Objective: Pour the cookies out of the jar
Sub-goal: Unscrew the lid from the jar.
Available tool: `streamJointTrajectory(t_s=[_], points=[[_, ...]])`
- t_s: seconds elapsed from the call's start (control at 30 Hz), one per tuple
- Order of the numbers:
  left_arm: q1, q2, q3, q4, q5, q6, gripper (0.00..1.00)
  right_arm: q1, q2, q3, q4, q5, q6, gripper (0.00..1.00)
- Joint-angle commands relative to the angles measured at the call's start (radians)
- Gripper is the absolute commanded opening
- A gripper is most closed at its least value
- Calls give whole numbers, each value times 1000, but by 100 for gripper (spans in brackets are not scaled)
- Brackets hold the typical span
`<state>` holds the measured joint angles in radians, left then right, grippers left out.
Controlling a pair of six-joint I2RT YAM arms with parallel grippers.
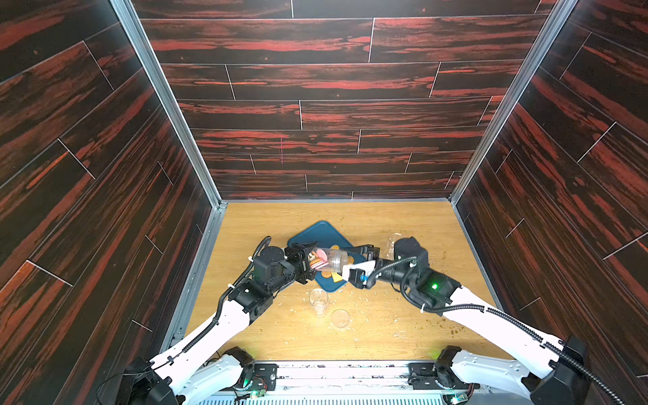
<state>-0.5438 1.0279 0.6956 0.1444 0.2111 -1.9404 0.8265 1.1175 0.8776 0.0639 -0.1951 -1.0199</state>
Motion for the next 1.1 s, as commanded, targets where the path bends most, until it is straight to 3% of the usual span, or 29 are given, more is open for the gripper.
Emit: streamJointTrajectory(t_s=[0.0, 0.23, 0.3, 0.43, 0.5, 0.6, 0.63, 0.73, 0.8, 0.9, 1.07], points=[[44, -2, 23, -3, -92, -69, 59, -16, -53, -43, 33, 233, -195, 51], [45, 31, 48, 15, -72, -66, 59, -17, -83, -34, 16, 217, -73, 79], [44, 49, 53, 40, -56, -67, 59, -16, -89, -28, -4, 198, -11, 97], [44, 63, 62, 55, -59, -66, 59, -18, -114, 15, -73, 214, 200, 98], [44, 66, 62, 63, -66, -66, 59, -18, -141, 45, -102, 252, 368, 99], [44, 73, 63, 78, -63, -62, 59, -18, -161, 153, -201, 517, 863, 98], [44, 76, 65, 80, -60, -57, 59, -27, -144, 241, -327, 594, 1066, 99], [44, 80, 79, 74, -53, -33, 59, -160, 5, 548, -738, 285, 1348, 98], [44, 80, 81, 76, -51, -25, 59, -199, 114, 679, -892, 87, 1452, 98], [44, 77, 73, 91, -48, -23, 59, -210, 171, 723, -912, -91, 1596, 98], [44, 49, 65, 81, -68, -27, 59, -323, 147, 613, -782, -340, 1870, 98]])
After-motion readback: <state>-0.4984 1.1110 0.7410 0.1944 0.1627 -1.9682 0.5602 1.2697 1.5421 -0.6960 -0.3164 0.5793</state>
